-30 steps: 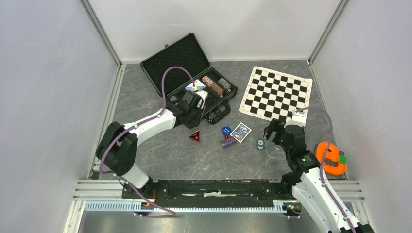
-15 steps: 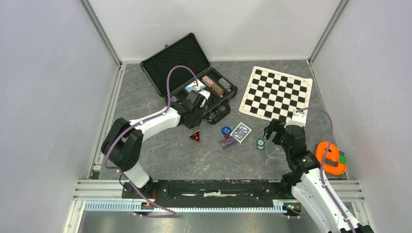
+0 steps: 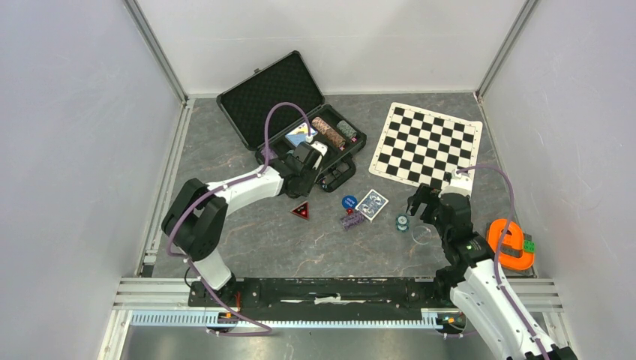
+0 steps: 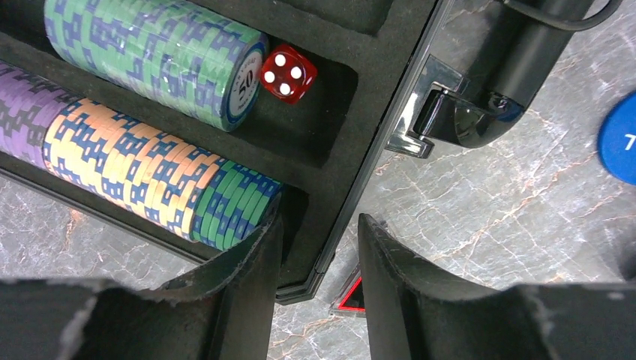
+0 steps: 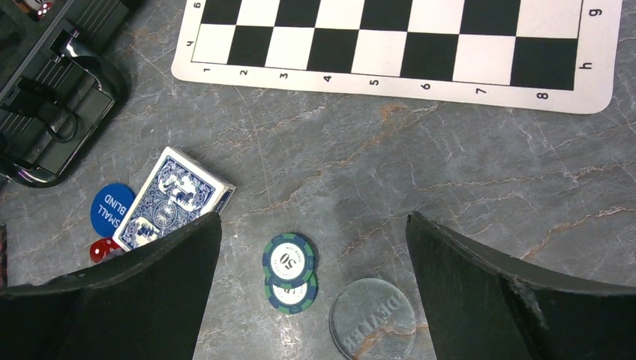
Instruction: Pack up texas hold em set
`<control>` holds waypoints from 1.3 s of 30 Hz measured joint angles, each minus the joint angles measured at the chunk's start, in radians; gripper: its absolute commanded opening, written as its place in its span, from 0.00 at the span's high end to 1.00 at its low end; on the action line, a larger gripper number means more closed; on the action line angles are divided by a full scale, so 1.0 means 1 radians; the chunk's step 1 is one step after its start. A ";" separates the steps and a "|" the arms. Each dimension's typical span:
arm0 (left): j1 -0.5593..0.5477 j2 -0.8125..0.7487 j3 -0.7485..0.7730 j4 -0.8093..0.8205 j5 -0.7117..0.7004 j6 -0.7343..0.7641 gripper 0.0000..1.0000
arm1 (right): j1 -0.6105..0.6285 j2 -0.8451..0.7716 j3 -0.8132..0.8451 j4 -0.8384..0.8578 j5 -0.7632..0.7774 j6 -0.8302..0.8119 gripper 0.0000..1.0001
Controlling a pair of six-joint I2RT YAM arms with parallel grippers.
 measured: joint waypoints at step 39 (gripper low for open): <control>-0.019 -0.068 0.000 -0.016 0.035 0.004 0.41 | 0.142 0.414 0.169 -0.167 -0.060 -0.120 0.13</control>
